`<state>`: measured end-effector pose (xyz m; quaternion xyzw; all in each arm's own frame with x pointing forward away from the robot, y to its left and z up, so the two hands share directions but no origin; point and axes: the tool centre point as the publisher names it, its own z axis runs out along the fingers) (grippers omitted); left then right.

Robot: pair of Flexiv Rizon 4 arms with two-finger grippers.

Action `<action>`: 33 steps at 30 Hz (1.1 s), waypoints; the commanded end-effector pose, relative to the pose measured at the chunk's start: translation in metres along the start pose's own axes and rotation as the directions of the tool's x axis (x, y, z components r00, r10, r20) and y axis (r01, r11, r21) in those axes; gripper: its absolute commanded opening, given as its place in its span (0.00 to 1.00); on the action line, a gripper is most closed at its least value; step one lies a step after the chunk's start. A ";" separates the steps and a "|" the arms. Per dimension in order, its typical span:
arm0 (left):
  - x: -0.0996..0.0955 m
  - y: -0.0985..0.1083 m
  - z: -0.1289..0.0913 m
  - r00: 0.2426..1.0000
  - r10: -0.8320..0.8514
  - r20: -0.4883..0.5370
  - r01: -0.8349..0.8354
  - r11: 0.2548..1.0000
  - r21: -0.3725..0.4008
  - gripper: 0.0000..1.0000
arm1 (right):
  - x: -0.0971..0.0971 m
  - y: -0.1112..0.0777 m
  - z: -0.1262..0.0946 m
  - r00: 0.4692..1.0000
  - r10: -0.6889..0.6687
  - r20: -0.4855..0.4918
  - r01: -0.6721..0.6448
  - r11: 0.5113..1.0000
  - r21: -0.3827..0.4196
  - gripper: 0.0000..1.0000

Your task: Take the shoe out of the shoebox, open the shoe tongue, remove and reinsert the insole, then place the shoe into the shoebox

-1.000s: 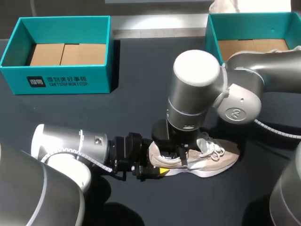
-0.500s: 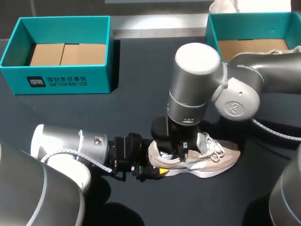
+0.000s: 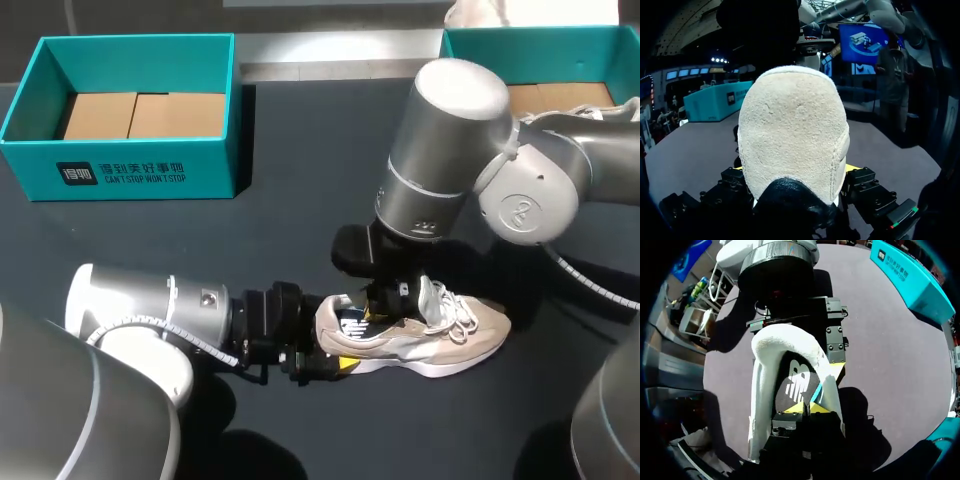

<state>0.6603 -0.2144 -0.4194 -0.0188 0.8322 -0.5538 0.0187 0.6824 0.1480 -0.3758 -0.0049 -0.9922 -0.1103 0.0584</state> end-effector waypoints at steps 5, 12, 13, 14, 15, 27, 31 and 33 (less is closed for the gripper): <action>0.002 0.000 0.003 1.000 0.001 0.001 -0.001 1.000 -0.001 0.00 | 0.001 0.000 0.006 1.000 0.003 0.023 -0.002 0.999 -0.038 0.00; 0.002 0.000 0.003 1.000 0.001 0.001 -0.001 1.000 -0.001 0.00 | 0.001 -0.002 -0.014 1.000 0.003 0.001 -0.003 0.997 -0.081 0.00; 0.002 0.000 0.003 1.000 0.001 0.001 -0.001 1.000 -0.001 0.00 | 0.001 -0.005 -0.016 1.000 0.000 -0.011 -0.001 0.997 -0.078 0.00; 0.002 0.000 0.003 1.000 0.001 0.001 -0.001 1.000 -0.001 0.00 | 0.002 -0.009 -0.020 1.000 0.003 -0.010 -0.004 0.997 -0.079 0.00; 0.002 0.000 0.003 1.000 0.001 0.001 -0.001 1.000 -0.001 0.00 | 0.002 -0.012 -0.022 1.000 0.005 -0.016 -0.006 0.997 -0.075 0.00; 0.002 0.000 0.003 1.000 0.001 0.001 -0.001 1.000 -0.001 0.00 | -0.005 -0.022 -0.050 0.999 0.039 -0.015 -0.040 0.988 -0.151 0.00; 0.002 0.000 0.003 1.000 0.001 0.001 -0.001 1.000 -0.001 0.00 | -0.002 -0.022 -0.057 0.999 0.035 -0.020 -0.038 0.985 -0.171 0.00; 0.002 0.000 0.003 1.000 0.001 0.001 -0.001 1.000 -0.001 0.00 | -0.001 -0.022 -0.061 0.999 0.031 -0.027 -0.035 0.983 -0.182 0.00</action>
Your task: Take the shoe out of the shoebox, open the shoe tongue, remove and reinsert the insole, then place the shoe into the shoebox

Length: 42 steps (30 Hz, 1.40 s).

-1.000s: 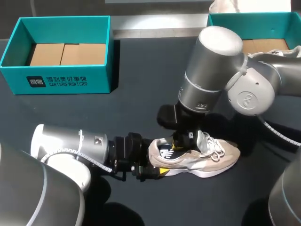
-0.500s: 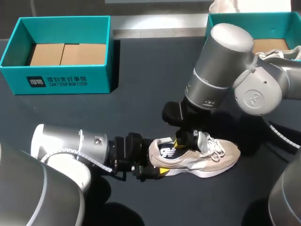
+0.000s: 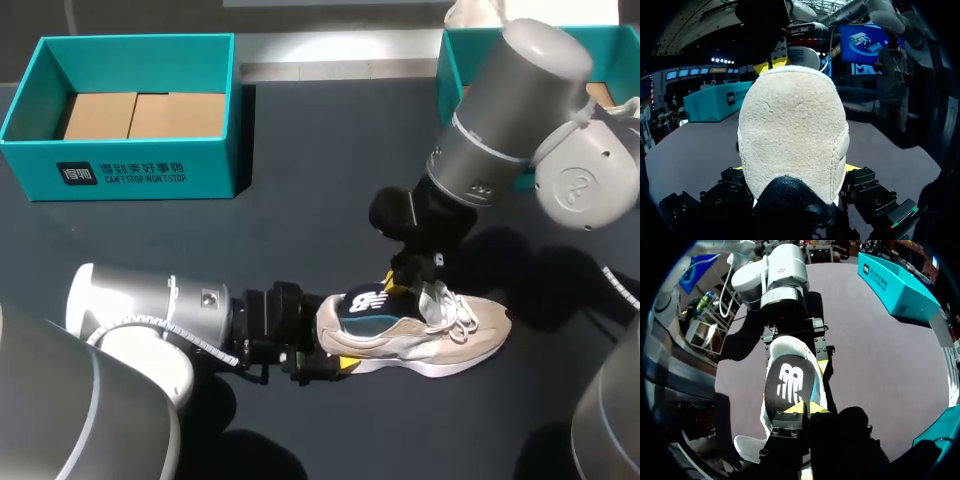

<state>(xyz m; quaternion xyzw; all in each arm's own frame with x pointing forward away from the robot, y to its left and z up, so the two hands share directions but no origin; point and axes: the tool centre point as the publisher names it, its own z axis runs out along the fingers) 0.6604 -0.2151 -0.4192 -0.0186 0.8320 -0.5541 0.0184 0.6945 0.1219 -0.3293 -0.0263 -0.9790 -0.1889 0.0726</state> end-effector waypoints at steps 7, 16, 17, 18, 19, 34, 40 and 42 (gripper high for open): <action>0.002 0.000 0.002 1.000 0.001 0.002 -0.001 1.000 -0.001 0.00 | 0.005 -0.004 -0.021 1.000 0.000 -0.029 -0.002 0.998 -0.058 0.00; 0.002 0.000 0.002 1.000 0.001 0.002 -0.001 1.000 -0.001 0.00 | 0.017 0.018 -0.026 0.997 -0.043 -0.062 0.038 0.996 -0.078 0.00; 0.002 0.000 0.002 1.000 0.001 0.002 -0.001 1.000 -0.001 0.00 | 0.018 0.022 -0.025 0.997 -0.047 -0.063 0.042 0.996 -0.080 0.00; 0.002 0.000 0.002 1.000 0.001 0.002 -0.001 1.000 -0.001 0.00 | 0.019 0.026 -0.024 0.996 -0.054 -0.065 0.049 0.996 -0.080 0.00; 0.002 0.000 0.002 1.000 0.001 0.002 -0.001 1.000 -0.001 0.00 | 0.020 0.030 -0.022 0.996 -0.062 -0.070 0.056 0.995 -0.080 0.00; 0.002 0.000 0.002 1.000 0.001 0.002 -0.001 1.000 -0.001 0.00 | 0.023 0.068 0.000 0.991 -0.071 -0.116 0.061 0.994 -0.088 0.00; 0.002 0.000 0.002 1.000 0.001 0.002 -0.001 1.000 -0.001 0.00 | 0.020 0.075 0.001 0.994 -0.061 -0.094 0.052 0.994 -0.096 0.00; 0.002 0.000 0.002 1.000 0.001 0.002 -0.001 1.000 -0.001 0.00 | 0.020 0.073 0.002 0.992 -0.050 -0.116 0.040 0.996 -0.085 0.00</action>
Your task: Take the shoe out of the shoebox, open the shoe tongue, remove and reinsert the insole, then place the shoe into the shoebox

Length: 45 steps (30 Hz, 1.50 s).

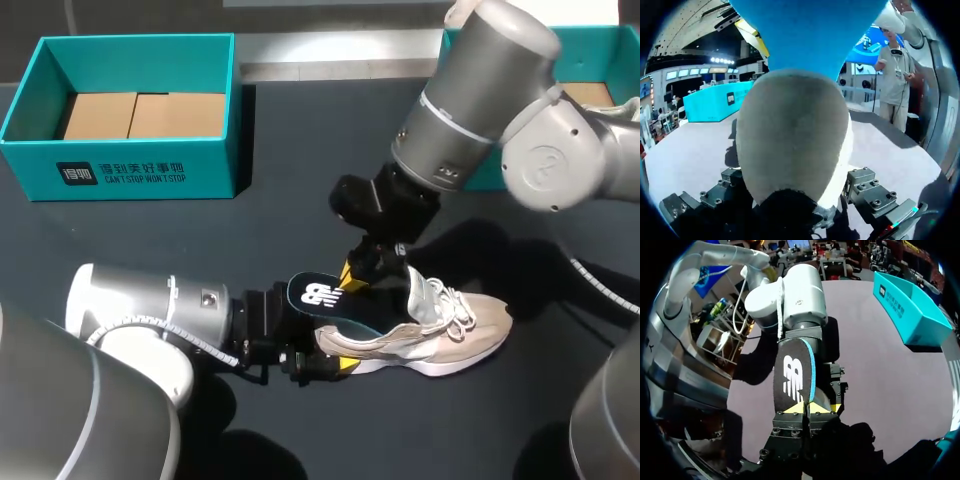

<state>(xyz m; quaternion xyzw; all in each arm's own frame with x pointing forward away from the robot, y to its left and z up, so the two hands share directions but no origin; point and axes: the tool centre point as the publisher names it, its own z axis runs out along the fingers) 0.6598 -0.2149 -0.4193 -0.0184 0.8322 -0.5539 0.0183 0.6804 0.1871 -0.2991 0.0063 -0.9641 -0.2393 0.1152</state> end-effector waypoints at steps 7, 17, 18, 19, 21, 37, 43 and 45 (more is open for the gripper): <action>0.001 0.000 0.002 1.000 0.001 0.002 -0.001 1.000 -0.001 0.00 | -0.005 -0.006 -0.006 0.996 0.024 -0.081 -0.021 0.999 0.037 0.90; 0.001 0.000 0.002 1.000 0.001 0.002 -0.001 1.000 -0.001 0.00 | -0.021 -0.015 -0.012 0.920 0.027 -0.391 0.011 0.995 0.095 1.00; 0.001 0.000 0.002 1.000 0.001 0.002 -0.001 1.000 -0.001 0.00 | -0.021 -0.016 -0.011 0.910 0.031 -0.413 0.007 0.996 0.092 1.00; 0.001 0.000 0.002 1.000 0.001 0.002 -0.001 1.000 -0.001 0.00 | -0.021 -0.016 -0.010 0.897 0.030 -0.440 0.010 0.996 0.087 1.00; 0.001 0.000 0.002 1.000 0.001 0.002 -0.001 1.000 -0.001 0.00 | -0.021 -0.016 -0.008 0.883 0.019 -0.470 0.025 0.996 0.086 1.00; 0.001 0.000 0.002 1.000 0.001 0.002 -0.001 1.000 -0.001 0.00 | -0.007 -0.008 -0.003 0.770 -0.048 -0.636 0.071 0.997 0.010 0.73; 0.001 0.000 0.002 1.000 0.001 0.002 -0.001 1.000 -0.001 0.00 | 0.001 -0.008 0.000 0.749 -0.064 -0.660 0.075 0.997 -0.012 0.64; 0.001 0.000 0.002 1.000 0.001 0.002 -0.001 1.000 -0.001 0.00 | 0.002 -0.009 0.001 0.744 -0.068 -0.664 0.078 0.997 -0.014 0.66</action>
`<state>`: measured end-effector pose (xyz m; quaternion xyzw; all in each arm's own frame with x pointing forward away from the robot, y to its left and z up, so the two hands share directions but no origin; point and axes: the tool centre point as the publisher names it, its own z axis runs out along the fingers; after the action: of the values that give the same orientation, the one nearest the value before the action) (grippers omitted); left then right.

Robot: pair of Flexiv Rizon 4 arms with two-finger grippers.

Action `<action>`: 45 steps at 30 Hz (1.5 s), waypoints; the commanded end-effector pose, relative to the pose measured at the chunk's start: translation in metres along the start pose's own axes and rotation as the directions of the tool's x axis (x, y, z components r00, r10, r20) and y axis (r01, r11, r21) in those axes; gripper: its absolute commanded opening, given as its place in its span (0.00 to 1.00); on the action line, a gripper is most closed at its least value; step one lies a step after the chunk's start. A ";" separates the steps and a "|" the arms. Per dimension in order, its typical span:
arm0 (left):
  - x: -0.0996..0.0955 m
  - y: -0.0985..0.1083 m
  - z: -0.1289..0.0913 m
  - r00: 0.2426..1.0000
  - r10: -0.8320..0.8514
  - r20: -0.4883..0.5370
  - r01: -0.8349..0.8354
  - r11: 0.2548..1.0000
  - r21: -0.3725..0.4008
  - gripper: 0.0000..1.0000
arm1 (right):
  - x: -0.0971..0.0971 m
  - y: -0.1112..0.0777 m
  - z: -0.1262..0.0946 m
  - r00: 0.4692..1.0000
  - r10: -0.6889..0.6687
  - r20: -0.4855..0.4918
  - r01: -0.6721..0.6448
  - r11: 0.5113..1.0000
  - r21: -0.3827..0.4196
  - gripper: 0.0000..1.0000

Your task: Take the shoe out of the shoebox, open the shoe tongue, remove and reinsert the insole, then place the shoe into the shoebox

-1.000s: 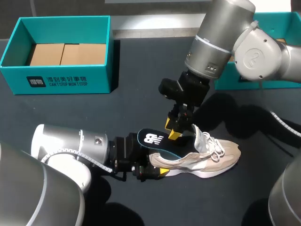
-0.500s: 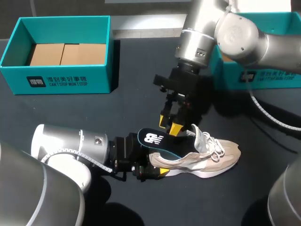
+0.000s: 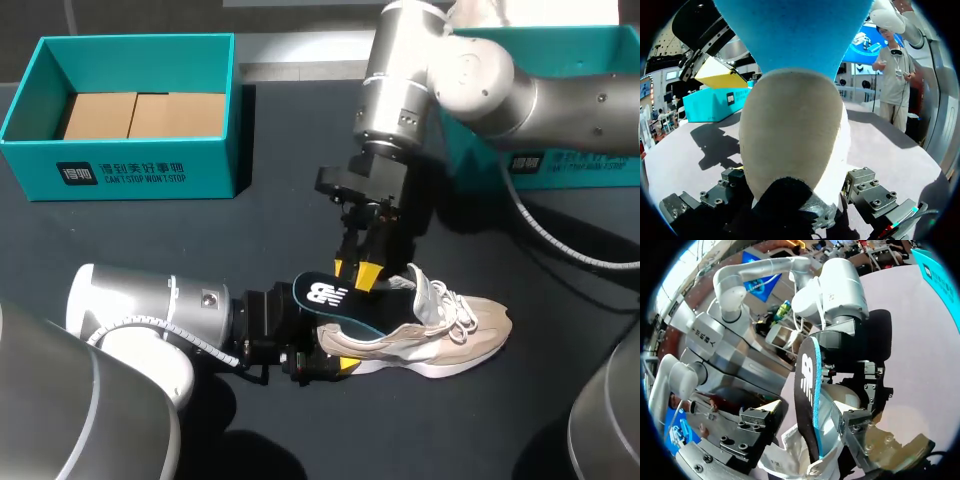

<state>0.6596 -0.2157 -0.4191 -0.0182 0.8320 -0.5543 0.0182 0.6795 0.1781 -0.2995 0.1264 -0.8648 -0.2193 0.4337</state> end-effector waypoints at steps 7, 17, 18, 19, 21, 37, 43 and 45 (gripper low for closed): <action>0.001 0.001 0.002 1.000 0.000 0.002 0.000 1.000 -0.002 0.00 | -0.002 -0.006 0.009 0.999 -0.001 -0.044 0.000 1.000 -0.012 0.65; 0.001 0.001 0.002 1.000 0.000 0.002 0.000 1.000 -0.002 0.00 | 0.003 -0.002 0.020 0.996 -0.023 -0.091 0.022 1.000 -0.016 0.60; 0.001 0.001 0.002 1.000 0.000 0.002 0.000 1.000 -0.002 0.00 | 0.004 -0.002 0.020 0.995 -0.024 -0.093 0.023 1.000 -0.016 0.60; 0.001 0.001 0.002 1.000 0.000 0.002 0.000 1.000 -0.002 0.00 | 0.004 -0.002 0.021 0.995 -0.023 -0.097 0.021 1.000 -0.020 0.61; 0.001 0.001 0.002 1.000 0.000 0.002 0.000 1.000 -0.002 0.00 | 0.004 -0.001 0.021 0.994 -0.025 -0.102 0.023 1.000 -0.021 0.60; 0.001 0.001 0.002 1.000 0.000 0.002 0.000 1.000 -0.002 0.00 | 0.002 0.004 0.031 0.982 -0.045 -0.184 0.038 0.999 -0.038 0.45; 0.001 0.001 0.002 1.000 0.000 0.002 0.000 1.000 -0.002 0.00 | 0.001 0.006 0.032 0.979 -0.047 -0.199 0.040 0.998 -0.040 0.33; 0.001 0.001 0.002 1.000 0.000 0.002 0.000 1.000 -0.002 0.00 | 0.002 0.008 0.032 0.978 -0.051 -0.202 0.043 0.998 -0.044 0.24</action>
<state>0.6596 -0.2156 -0.4192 -0.0183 0.8320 -0.5542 0.0182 0.6508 0.1891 -0.3096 0.1584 -0.8099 -0.2349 0.5136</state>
